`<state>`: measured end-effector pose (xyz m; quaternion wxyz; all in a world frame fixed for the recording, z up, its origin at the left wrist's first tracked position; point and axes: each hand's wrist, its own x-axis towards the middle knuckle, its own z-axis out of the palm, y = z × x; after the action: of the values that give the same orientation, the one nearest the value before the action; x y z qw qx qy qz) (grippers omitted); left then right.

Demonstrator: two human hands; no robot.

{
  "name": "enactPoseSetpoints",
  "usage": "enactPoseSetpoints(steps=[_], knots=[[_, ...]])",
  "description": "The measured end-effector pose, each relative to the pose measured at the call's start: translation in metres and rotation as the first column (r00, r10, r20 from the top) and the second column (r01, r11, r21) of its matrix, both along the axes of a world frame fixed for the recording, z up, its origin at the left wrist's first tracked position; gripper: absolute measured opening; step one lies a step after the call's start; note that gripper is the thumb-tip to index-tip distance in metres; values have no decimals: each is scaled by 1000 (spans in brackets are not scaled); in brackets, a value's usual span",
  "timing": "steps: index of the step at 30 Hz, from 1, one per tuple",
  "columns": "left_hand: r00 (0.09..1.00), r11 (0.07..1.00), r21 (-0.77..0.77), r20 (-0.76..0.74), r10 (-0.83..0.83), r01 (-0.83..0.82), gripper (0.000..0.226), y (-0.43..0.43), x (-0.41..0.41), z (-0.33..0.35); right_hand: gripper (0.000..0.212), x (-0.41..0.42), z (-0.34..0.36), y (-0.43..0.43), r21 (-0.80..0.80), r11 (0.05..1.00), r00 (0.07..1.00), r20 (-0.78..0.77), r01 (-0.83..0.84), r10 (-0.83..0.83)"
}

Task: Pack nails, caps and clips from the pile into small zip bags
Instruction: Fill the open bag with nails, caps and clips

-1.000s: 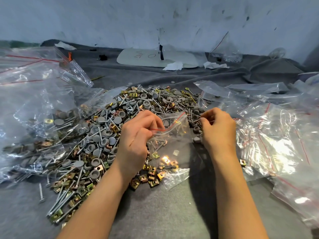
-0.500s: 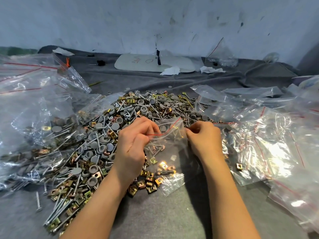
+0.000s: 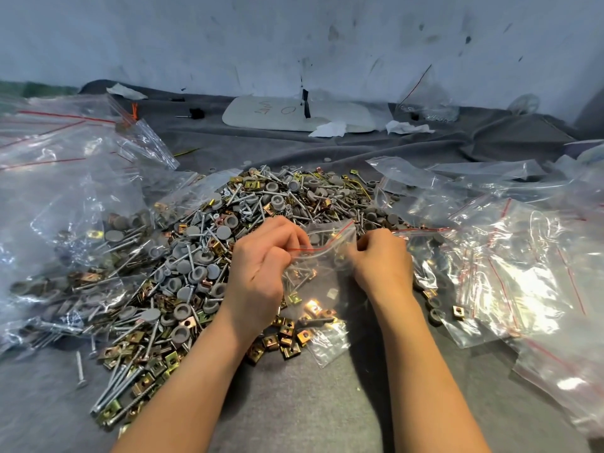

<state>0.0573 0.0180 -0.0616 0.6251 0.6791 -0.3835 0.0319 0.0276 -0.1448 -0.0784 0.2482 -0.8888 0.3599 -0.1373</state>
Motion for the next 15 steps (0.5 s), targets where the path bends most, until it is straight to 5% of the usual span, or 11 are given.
enactPoseSetpoints(steps=[5, 11, 15], knots=[[999, 998, 55, 47, 13, -16, 27, 1, 1, -1, 9, -8, 13, -4, 70, 997, 957, 291, -16, -5], [989, 984, 172, 146, 10, -36, 24, 1, 4, -5, 14, -34, 51, 5, 202, 919, 678, 730, -339, 90], [978, 976, 217, 210, -18, -29, 19, 0, 4, -6, 9, -48, 71, 13, 105, 875, 591, 775, -472, 226]])
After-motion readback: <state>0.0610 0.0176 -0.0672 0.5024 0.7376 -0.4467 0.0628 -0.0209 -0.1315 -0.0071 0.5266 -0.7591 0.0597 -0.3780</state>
